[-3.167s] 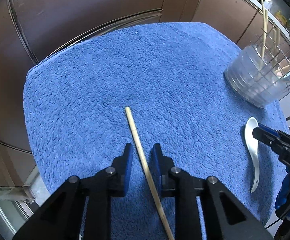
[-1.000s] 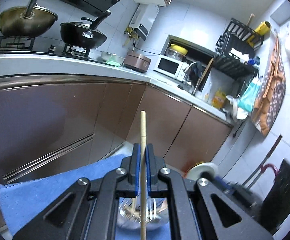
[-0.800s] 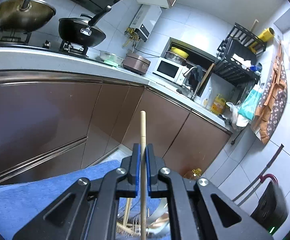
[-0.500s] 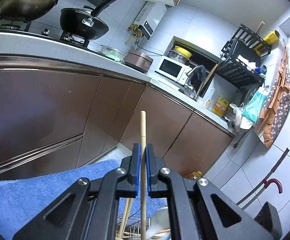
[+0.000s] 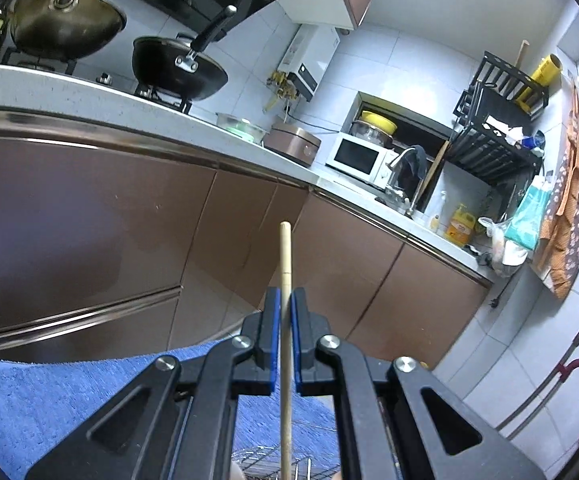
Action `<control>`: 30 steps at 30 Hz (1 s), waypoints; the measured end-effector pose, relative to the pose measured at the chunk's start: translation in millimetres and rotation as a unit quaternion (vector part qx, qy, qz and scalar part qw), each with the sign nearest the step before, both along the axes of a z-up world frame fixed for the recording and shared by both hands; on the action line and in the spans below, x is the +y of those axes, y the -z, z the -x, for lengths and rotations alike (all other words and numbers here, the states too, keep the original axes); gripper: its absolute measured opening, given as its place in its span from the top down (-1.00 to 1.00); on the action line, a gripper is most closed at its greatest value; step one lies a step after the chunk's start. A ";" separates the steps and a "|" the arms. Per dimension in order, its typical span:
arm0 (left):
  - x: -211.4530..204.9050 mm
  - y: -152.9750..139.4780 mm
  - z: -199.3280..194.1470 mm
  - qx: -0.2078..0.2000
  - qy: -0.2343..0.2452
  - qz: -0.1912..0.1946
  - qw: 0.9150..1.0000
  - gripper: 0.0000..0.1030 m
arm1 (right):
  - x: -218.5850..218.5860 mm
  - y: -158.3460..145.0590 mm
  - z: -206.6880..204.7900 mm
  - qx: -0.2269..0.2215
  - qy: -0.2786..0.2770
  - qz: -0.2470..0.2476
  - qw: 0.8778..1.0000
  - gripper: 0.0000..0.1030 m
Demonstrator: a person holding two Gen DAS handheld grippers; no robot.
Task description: Organize utensils
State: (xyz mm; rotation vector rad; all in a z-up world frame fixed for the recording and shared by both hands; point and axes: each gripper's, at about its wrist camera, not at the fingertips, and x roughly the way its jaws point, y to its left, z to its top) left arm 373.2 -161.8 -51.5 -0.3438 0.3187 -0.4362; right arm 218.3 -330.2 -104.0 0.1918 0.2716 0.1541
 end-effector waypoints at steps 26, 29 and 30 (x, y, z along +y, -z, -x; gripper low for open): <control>6.6 27.8 88.9 -0.056 -0.017 -0.099 0.993 0.08 | -4.6 9.0 54.0 0.042 0.036 0.000 0.998 0.22; 17.8 28.1 108.6 -0.039 -0.009 -0.130 0.991 -0.01 | -0.9 10.9 63.8 0.054 0.040 0.003 0.998 0.17; 21.0 28.4 113.7 -0.034 -0.010 -0.139 0.990 -0.02 | 0.9 11.4 67.4 0.059 0.041 0.004 0.997 0.15</control>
